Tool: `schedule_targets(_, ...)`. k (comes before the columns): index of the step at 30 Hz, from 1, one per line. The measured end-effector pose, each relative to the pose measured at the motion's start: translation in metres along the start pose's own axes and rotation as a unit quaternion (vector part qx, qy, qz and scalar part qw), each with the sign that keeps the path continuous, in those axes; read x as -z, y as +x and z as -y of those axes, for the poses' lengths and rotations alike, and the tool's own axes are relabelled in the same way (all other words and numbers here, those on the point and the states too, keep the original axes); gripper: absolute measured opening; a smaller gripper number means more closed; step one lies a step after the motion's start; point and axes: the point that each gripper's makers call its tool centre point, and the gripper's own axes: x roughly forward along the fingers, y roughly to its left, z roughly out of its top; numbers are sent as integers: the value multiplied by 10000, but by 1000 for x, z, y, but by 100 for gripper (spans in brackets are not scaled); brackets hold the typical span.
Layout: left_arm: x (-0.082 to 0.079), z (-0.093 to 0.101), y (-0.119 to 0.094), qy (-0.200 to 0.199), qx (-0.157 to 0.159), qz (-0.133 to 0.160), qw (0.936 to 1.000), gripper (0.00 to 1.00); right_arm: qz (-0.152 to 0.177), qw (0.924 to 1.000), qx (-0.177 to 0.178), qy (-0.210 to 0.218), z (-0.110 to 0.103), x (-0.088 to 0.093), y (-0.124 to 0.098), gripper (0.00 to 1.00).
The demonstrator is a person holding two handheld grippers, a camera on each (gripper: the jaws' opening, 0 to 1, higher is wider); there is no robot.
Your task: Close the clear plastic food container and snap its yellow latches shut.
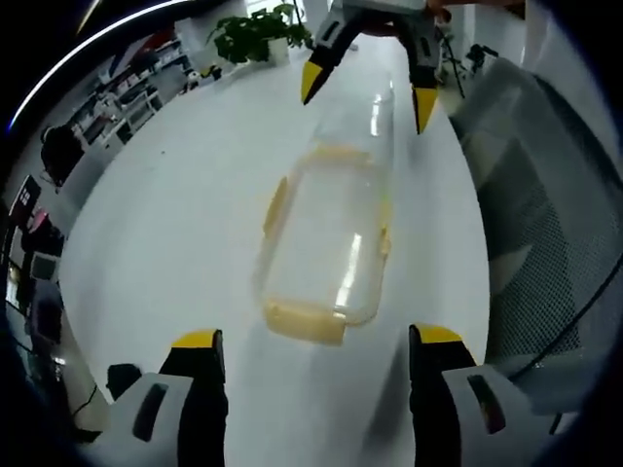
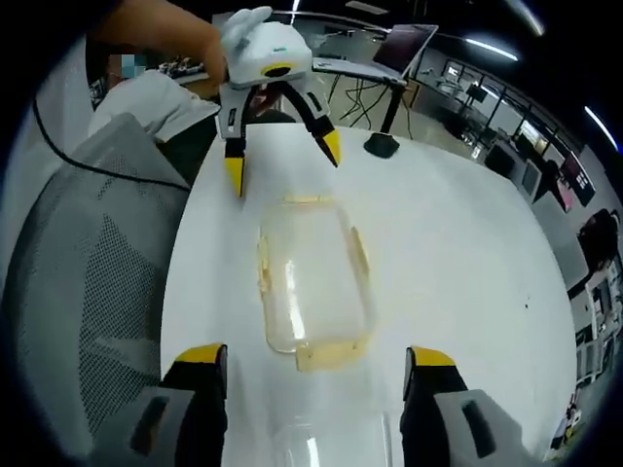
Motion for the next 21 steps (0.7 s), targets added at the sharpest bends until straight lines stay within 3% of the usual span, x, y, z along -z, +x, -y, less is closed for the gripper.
schedule_targets(14,6,-1,12,337,171,-285,9989,73,-406,9982,-236,-383,5,10,21,69)
schedule_targets(21,5,-4,17,280,224,-324,9988,72,-508,9976,-373,-287,8,10,28,69)
